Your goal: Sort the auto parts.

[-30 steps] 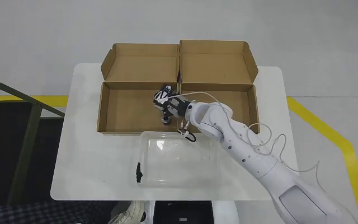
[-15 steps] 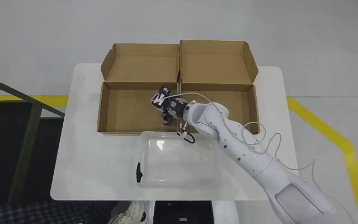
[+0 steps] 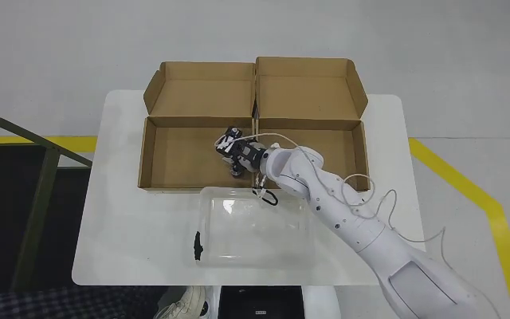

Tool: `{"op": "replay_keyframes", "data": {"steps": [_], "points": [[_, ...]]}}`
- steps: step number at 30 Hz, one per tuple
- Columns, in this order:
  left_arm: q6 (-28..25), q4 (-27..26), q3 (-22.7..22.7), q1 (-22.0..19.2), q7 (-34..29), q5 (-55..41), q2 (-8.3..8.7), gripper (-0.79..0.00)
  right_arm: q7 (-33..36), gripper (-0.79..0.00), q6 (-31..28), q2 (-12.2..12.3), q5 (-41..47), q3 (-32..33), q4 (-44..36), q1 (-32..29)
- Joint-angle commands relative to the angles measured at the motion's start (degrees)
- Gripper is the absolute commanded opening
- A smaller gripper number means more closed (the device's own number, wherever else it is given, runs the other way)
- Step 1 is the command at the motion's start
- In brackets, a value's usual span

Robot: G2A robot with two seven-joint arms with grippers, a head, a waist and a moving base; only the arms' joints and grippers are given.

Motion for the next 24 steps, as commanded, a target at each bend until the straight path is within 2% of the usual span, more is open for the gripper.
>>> {"op": "replay_keyframes", "data": {"steps": [1,6,12,15,17,20,22,24], "points": [[0.0,0.0,0.0,0.0,0.0,0.0,0.0,0.0,0.0,-0.339,-0.2,-0.1,-0.2,0.2,-0.5,-0.1],[0.0,0.0,0.0,0.0,0.0,0.0,0.0,0.0,-0.8,-0.296,-1.2,0.2,-1.0,1.4,-4.2,-1.2],[0.0,0.0,0.0,0.0,0.0,0.0,0.0,0.0,-1.4,-0.215,-3.0,1.4,-4.1,4.4,-13.2,-4.2],[0.0,0.0,0.0,0.0,0.0,0.0,0.0,0.0,-1.8,-0.163,-3.2,2.3,-7.1,6.4,-18.5,-6.9],[0.0,0.0,0.0,0.0,0.0,0.0,0.0,0.0,-2.7,-0.169,-3.7,2.9,-8.3,7.9,-22.1,-9.2],[0.0,0.0,0.0,0.0,0.0,0.0,0.0,0.0,-4.1,-0.135,-4.9,3.9,-9.7,10.8,-27.0,-12.9],[0.0,0.0,0.0,0.0,0.0,0.0,0.0,0.0,-5.4,-0.086,-6.0,4.7,-9.7,13.2,-29.6,-15.9],[0.0,0.0,0.0,0.0,0.0,0.0,0.0,0.0,-7.4,-0.074,-8.2,5.4,-7.9,16.0,-31.8,-18.9]]}}
